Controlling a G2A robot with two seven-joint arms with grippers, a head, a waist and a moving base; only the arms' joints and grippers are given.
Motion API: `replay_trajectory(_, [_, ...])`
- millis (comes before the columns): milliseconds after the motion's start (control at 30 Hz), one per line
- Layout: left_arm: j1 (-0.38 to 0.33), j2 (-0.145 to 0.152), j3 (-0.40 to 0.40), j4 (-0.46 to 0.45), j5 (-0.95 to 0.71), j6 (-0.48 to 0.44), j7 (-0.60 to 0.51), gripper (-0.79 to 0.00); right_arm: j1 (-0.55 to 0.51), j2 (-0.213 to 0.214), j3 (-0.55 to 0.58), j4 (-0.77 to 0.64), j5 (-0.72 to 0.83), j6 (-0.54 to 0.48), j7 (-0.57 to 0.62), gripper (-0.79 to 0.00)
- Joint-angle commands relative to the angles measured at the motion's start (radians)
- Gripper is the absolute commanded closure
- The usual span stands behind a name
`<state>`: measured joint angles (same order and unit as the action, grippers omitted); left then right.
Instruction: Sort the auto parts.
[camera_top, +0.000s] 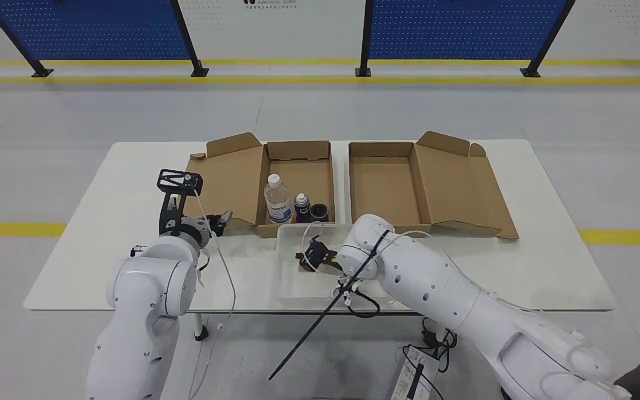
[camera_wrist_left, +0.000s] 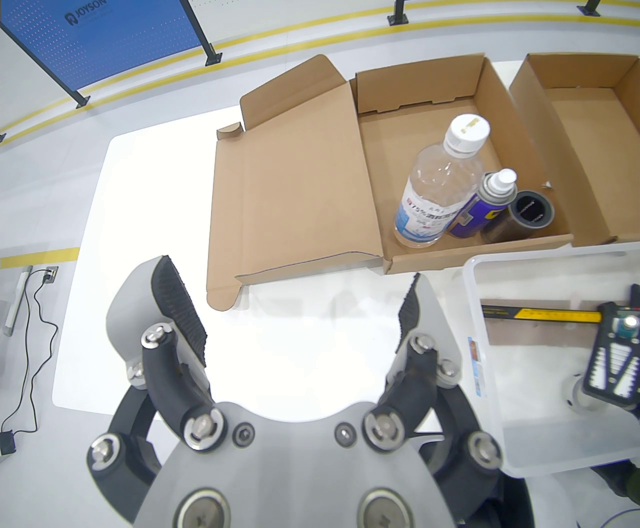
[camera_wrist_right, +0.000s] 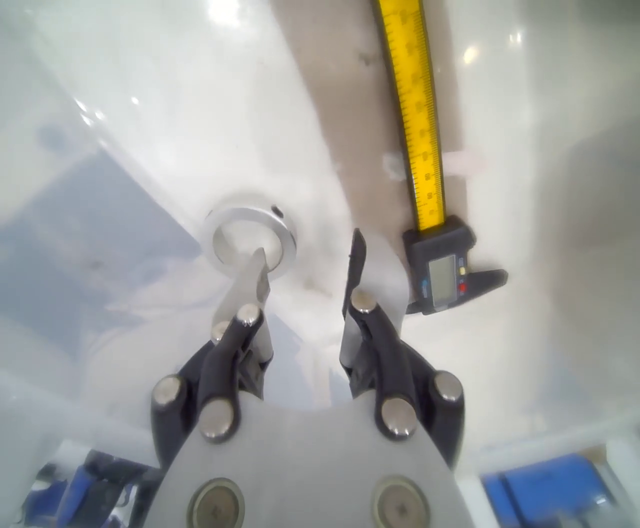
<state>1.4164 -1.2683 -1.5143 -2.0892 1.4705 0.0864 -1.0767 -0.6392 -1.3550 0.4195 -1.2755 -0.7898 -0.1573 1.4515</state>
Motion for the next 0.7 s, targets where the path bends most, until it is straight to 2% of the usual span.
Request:
replay_trajectory(0, [0.0,0.0,0.0,0.0,0.0,0.0,0.0,-0.785,0.001,-0.004,-0.002,0.007,0.0,-0.003,-0.003,-0.326])
replay_trajectory(100, [0.0,0.0,0.0,0.0,0.0,0.0,0.0,-0.785,0.002,-0.011,-0.004,0.016,0.002,-0.007,-0.006,-0.299])
replay_trajectory(433, [0.0,0.0,0.0,0.0,0.0,0.0,0.0,-0.785,-0.007,-0.021,0.0,0.034,0.0,-0.02,-0.013,-0.126])
replay_trajectory(667, [0.0,0.0,0.0,0.0,0.0,0.0,0.0,-0.785,-0.019,-0.023,0.009,0.041,-0.002,-0.027,-0.018,-0.111])
